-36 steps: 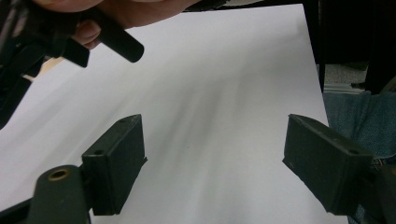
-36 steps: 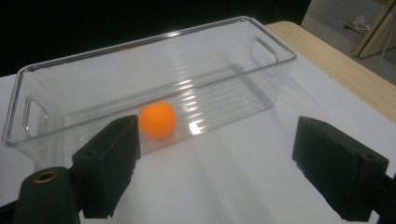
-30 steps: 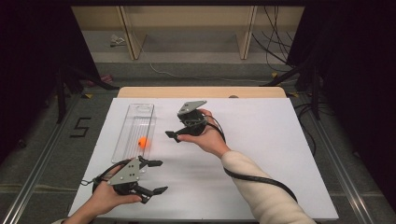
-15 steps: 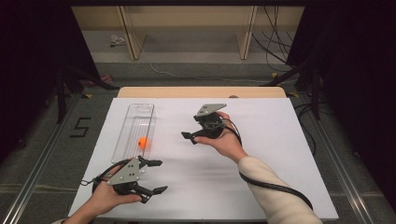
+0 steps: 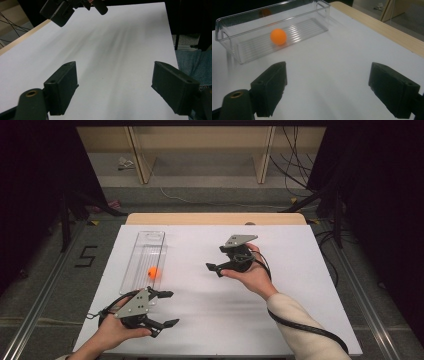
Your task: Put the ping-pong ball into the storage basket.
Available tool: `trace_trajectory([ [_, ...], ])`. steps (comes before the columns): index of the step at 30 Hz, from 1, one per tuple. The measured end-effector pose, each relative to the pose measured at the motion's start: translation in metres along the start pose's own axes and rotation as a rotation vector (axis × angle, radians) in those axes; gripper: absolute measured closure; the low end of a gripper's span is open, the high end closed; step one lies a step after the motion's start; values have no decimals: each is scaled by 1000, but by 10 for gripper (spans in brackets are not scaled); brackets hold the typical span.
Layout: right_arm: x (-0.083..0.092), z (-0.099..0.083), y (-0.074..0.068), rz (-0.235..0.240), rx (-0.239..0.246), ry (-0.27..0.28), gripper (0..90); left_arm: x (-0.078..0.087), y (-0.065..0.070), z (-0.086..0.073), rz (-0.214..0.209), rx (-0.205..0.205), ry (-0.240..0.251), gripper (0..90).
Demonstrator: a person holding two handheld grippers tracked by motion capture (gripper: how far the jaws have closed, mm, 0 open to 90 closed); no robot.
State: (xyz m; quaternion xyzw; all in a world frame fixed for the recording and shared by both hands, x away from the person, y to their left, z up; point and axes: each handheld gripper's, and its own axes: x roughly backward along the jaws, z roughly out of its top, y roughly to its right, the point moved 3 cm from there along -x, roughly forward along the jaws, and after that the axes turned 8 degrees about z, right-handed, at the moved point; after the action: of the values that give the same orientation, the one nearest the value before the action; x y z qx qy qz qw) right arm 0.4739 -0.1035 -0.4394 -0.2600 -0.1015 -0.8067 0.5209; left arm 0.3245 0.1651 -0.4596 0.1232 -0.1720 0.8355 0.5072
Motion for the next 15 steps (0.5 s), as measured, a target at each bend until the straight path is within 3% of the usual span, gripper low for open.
trace_trajectory([
  [15,46,-26,1,-46,-31,28,161,1,-1,0,6,1,-2,201],
])
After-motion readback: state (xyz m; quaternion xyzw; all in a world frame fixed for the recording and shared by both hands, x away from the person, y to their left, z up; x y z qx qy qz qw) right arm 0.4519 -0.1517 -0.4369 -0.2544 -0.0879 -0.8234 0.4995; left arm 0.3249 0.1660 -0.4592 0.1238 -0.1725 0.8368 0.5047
